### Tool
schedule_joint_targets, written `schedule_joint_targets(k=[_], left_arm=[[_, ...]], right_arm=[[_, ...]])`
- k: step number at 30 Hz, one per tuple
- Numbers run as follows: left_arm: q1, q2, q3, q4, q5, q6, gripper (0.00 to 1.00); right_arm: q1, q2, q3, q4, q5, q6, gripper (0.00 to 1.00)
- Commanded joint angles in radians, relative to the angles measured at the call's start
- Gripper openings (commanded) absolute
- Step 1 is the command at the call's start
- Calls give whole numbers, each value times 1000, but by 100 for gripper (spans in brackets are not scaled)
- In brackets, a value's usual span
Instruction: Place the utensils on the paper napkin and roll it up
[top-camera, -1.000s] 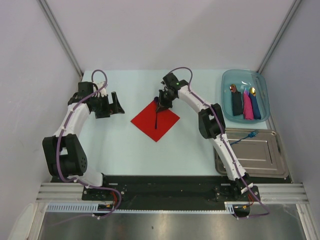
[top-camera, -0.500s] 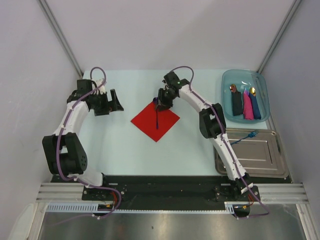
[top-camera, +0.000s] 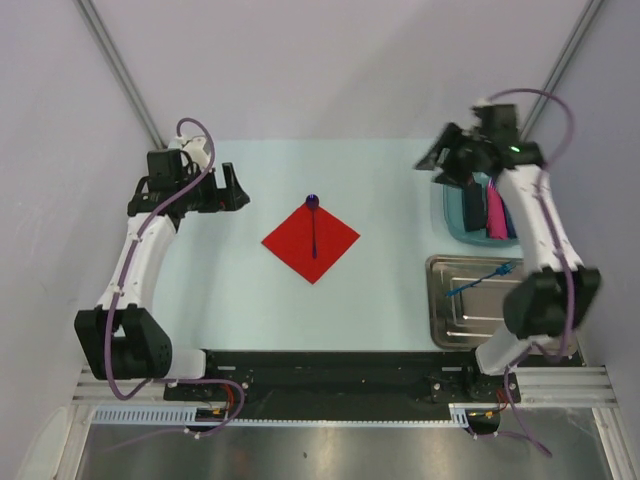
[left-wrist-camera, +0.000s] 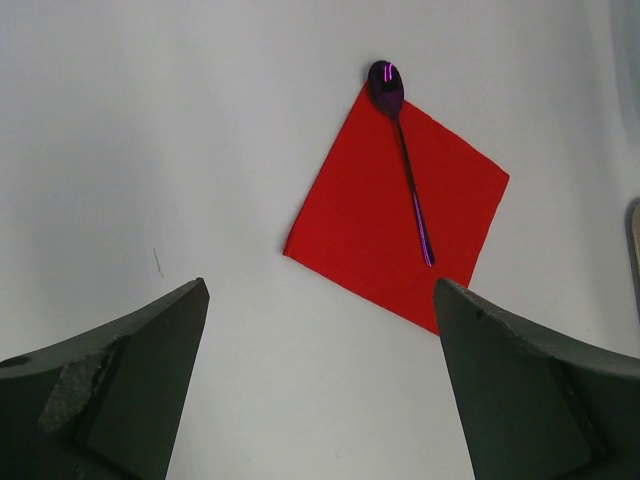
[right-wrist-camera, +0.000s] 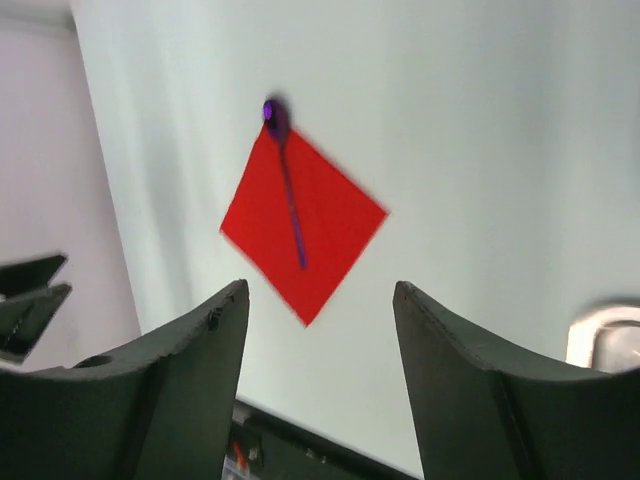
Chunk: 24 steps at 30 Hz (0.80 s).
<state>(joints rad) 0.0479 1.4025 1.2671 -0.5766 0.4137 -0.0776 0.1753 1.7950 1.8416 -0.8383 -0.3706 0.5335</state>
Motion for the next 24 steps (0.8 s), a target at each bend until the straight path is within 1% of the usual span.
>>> schedule_joint_targets(k=[1,3,4,5,6,7,9,11,16,20,22,24], left_arm=[[-5,-68,-35,50,-56,-14,100],[-5,-74,-44,43,-76,-28,100],[-5,-76,-46,44,-82,-34,100],[-5,-76,-48,53,-84,-43,100],[-5,-74,-43,54,-93,-48,100],[-5,-73,-38,55,-113,-54,100],[-5,-60,-23,49,-125,-63,100],[-5,-53,-17,43,-159,-68,100],[-5,-34,-15,26,-191,-56,100],[-3,-30,-15,-2,-233,-21,100],[1,-34,-28,0,-240,-17,100],[6,-33,-41,0,-246,-25,100]], right_arm=[[-225,-304,-301,-93,71,-46,65],[-322,-438,-449,-129,84,-90,65],[-405,-482,-497,-140,119,-107,65],[-437,-518,-537,-146,145,-122,63],[-469,-576,-620,-150,166,-135,61],[-531,-597,-654,-148,203,-133,59],[-569,-618,-711,-133,220,-129,58],[-582,-606,-772,-110,269,-113,56],[-568,-510,-867,5,295,-37,49],[-540,-358,-872,76,323,6,46],[-521,-327,-869,105,350,10,45],[-499,-263,-846,125,363,11,43]])
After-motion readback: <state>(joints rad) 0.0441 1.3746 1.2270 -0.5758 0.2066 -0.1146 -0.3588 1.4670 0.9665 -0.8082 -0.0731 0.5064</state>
